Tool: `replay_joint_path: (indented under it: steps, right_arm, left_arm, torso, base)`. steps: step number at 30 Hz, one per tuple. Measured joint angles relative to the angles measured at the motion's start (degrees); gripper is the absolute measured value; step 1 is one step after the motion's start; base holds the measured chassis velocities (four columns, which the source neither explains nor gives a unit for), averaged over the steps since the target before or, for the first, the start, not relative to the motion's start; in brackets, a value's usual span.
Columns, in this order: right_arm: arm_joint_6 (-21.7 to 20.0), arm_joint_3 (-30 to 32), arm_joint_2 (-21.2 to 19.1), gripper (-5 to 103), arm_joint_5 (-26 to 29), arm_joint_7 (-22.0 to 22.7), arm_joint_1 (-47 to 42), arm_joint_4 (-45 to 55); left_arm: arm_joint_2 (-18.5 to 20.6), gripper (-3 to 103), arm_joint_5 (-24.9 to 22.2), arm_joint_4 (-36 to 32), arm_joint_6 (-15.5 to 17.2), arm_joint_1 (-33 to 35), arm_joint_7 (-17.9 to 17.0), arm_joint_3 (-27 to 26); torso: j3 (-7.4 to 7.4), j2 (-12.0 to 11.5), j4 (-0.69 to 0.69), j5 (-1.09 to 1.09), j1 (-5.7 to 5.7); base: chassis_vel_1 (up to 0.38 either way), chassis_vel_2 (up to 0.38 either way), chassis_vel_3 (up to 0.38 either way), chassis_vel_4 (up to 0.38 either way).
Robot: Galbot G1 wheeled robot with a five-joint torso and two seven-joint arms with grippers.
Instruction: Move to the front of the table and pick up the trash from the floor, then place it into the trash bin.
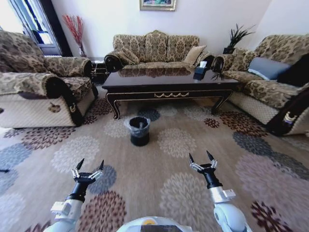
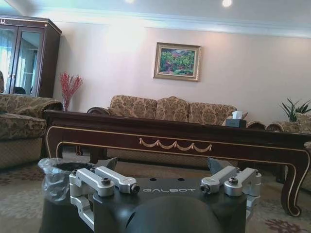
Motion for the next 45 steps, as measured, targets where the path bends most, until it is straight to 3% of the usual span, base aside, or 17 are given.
replay_joint_path:
  steps: [14, 18, 21, 24, 27, 29, 33, 35, 45]
  right_arm:
    - [0.0, 0.0, 0.0, 100, 0.0, 0.0, 0.0, 0.0]
    - [0.0, 0.0, 0.0, 100, 0.0, 0.0, 0.0, 0.0]
    - [0.0, 0.0, 0.0, 100, 0.0, 0.0, 0.0, 0.0]
    - [0.0, 0.0, 0.0, 100, 0.0, 0.0, 0.0, 0.0]
    - [0.0, 0.0, 0.0, 100, 0.0, 0.0, 0.0, 0.0]
    - [0.0, 0.0, 0.0, 100, 0.0, 0.0, 0.0, 0.0]
    - [0.0, 0.0, 0.0, 100, 0.0, 0.0, 0.0, 0.0]
    - [0.0, 0.0, 0.0, 100, 0.0, 0.0, 0.0, 0.0]
    - [0.0, 0.0, 0.0, 100, 0.0, 0.0, 0.0, 0.0]
  left_arm:
    - [0.0, 100, 0.0, 0.0, 0.0, 0.0, 0.0, 0.0]
    - [0.0, 100, 0.0, 0.0, 0.0, 0.0, 0.0, 0.0]
    - [0.0, 100, 0.0, 0.0, 0.0, 0.0, 0.0, 0.0]
    - [0.0, 100, 0.0, 0.0, 0.0, 0.0, 0.0, 0.0]
    - [0.0, 100, 0.0, 0.0, 0.0, 0.0, 0.0, 0.0]
    - [0.0, 100, 0.0, 0.0, 0.0, 0.0, 0.0, 0.0]
    - [0.0, 100, 0.0, 0.0, 0.0, 0.0, 0.0, 0.0]
    - [0.0, 100, 0.0, 0.0, 0.0, 0.0, 0.0, 0.0]
    - [0.0, 100, 0.0, 0.0, 0.0, 0.0, 0.0, 0.0]
  torso:
    - [0.00, 0.0, -0.02, 0.06, 0.01]
    - [0.00, 0.0, 0.00, -0.06, 0.02]
    - [0.00, 0.0, 0.00, 0.06, 0.01]
    - [0.02, 0.0, 0.01, -0.05, 0.03]
    - [-0.02, 0.0, 0.00, 0.06, 0.00]
    - [0.00, 0.0, -0.01, -0.04, 0.01]
    - [-0.03, 0.0, 0.00, 0.06, -0.02]
    - [-0.01, 0.0, 0.00, -0.02, -0.01]
    - [0.96, 1.0, 0.00, 0.00, 0.02]
  base:
    - [0.353, -0.344, -0.369, 0.348]
    - [0.336, -0.349, -0.332, 0.347]
    - [0.350, -0.335, -0.348, 0.347]
    - [0.366, -0.359, -0.361, 0.346]
    - [0.332, -0.323, -0.328, 0.303]
    - [0.278, -0.307, -0.286, 0.315]
    - [0.195, -0.188, -0.159, 0.202]
    - [0.057, -0.023, -0.034, 0.025]
    - [-0.026, 0.034, 0.030, -0.043]
